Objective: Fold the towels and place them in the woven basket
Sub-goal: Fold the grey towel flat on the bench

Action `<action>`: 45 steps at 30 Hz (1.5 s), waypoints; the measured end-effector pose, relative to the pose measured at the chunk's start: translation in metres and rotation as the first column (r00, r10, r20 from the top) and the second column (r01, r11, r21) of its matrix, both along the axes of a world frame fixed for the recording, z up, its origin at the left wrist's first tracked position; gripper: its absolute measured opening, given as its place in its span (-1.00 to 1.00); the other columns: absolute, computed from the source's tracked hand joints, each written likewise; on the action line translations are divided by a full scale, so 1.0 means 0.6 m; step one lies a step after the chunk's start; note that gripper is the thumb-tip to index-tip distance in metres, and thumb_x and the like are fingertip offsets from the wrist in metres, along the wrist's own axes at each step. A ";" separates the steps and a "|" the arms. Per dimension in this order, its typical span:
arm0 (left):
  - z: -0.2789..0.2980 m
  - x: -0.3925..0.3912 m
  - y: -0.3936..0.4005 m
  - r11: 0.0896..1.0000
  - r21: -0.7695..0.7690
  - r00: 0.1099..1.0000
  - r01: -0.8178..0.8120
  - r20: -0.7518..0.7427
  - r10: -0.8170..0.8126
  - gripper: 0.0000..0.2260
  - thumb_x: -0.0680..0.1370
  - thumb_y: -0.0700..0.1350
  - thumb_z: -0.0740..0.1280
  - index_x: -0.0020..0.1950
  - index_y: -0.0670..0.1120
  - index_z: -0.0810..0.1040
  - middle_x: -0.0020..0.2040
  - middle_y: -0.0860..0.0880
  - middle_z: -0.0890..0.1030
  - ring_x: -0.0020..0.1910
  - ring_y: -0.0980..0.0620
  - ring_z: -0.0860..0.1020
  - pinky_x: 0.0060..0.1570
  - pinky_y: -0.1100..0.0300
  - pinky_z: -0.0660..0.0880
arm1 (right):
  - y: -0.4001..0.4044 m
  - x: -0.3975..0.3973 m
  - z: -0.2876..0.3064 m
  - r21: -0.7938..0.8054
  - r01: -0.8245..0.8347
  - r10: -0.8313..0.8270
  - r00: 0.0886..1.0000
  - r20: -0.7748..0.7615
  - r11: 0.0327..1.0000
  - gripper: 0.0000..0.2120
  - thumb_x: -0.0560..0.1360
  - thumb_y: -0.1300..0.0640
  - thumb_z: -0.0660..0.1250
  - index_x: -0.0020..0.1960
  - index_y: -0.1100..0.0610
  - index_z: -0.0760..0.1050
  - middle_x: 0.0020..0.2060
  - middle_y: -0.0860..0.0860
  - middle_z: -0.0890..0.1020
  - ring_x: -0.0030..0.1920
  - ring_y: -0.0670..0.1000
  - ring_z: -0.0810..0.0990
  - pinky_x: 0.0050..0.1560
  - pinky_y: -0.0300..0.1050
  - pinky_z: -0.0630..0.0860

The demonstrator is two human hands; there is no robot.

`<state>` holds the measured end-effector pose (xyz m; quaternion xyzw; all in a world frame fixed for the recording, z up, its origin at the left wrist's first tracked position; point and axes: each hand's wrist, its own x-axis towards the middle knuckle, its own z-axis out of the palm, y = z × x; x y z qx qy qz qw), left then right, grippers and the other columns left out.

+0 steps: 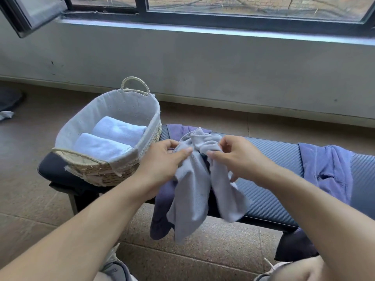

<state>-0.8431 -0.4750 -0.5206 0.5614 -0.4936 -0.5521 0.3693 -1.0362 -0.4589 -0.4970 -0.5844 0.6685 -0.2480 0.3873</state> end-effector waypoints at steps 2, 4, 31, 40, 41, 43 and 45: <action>0.003 -0.007 0.006 0.997 0.063 0.997 0.032 -0.067 -0.028 -0.79 0.51 -0.13 0.51 0.12 -0.13 0.64 -0.03 -0.17 0.72 -0.15 -0.03 0.64 -0.27 0.12 0.57 | 0.009 0.016 -0.001 0.022 -0.059 0.055 0.990 0.127 0.998 -0.88 0.58 0.09 0.40 -0.03 0.14 0.52 -0.22 0.05 0.63 -0.32 0.01 0.64 -0.41 -0.08 0.60; 0.002 -0.008 0.011 0.994 0.083 0.994 0.077 -0.086 -0.070 -0.67 0.46 -0.18 0.55 0.20 -0.10 0.63 0.03 -0.15 0.72 -0.10 -0.01 0.68 -0.25 0.12 0.63 | 0.015 0.020 -0.002 0.076 -0.134 0.114 0.968 0.224 0.988 -0.84 0.62 0.22 0.33 0.18 0.11 0.56 -0.05 0.04 0.69 -0.22 0.01 0.69 -0.30 -0.08 0.63; -0.016 -0.007 0.004 0.969 -0.155 0.973 -0.195 0.096 0.211 -0.76 0.38 -0.38 0.44 -0.05 -0.11 0.63 -0.16 -0.13 0.72 -0.26 0.07 0.60 -0.28 0.26 0.53 | 0.050 -0.003 0.008 0.453 -0.470 0.636 0.687 -0.352 0.758 -0.60 0.43 -0.17 0.51 0.13 -0.12 0.40 0.01 -0.15 0.66 -0.03 -0.10 0.61 0.02 -0.11 0.51; -0.016 0.001 -0.001 0.975 -0.144 0.980 -0.170 0.077 0.182 -0.88 0.47 -0.24 0.51 -0.06 -0.06 0.67 -0.16 -0.04 0.74 -0.19 0.10 0.66 -0.12 0.19 0.59 | 0.055 0.013 0.002 0.051 -0.504 0.502 0.839 -0.210 0.862 -0.74 0.50 0.27 0.43 0.02 -0.09 0.64 -0.08 -0.20 0.72 -0.12 -0.33 0.64 -0.17 -0.45 0.49; -0.015 0.000 -0.001 0.973 -0.157 0.981 -0.170 0.066 0.182 -0.95 0.50 -0.18 0.50 -0.08 -0.07 0.68 -0.15 -0.07 0.73 -0.20 0.10 0.64 -0.11 0.19 0.58 | 0.053 0.014 0.005 -0.047 -0.465 0.446 0.868 -0.217 0.884 -0.76 0.50 0.27 0.43 -0.02 -0.09 0.66 -0.16 -0.22 0.71 -0.15 -0.32 0.63 -0.19 -0.45 0.47; -0.011 -0.003 0.002 0.970 -0.182 0.984 -0.159 0.047 0.170 -0.92 0.55 -0.11 0.46 -0.10 -0.10 0.70 -0.14 -0.11 0.73 -0.20 0.09 0.62 -0.04 0.10 0.60 | 0.049 0.014 0.006 -0.218 -0.377 0.342 0.922 -0.181 0.900 -0.82 0.48 0.21 0.48 -0.11 -0.09 0.68 -0.31 -0.29 0.64 -0.20 -0.27 0.61 -0.22 -0.40 0.45; -0.009 -0.004 0.005 0.970 -0.204 0.989 -0.130 0.045 0.142 -0.89 0.57 -0.09 0.45 -0.11 -0.10 0.71 -0.17 -0.08 0.73 -0.18 0.06 0.64 0.06 -0.07 0.63 | 0.042 0.014 0.003 -0.348 -0.301 0.278 0.954 -0.116 0.888 -0.87 0.45 0.15 0.53 -0.14 -0.08 0.69 -0.28 -0.23 0.63 -0.17 -0.18 0.61 -0.18 -0.32 0.49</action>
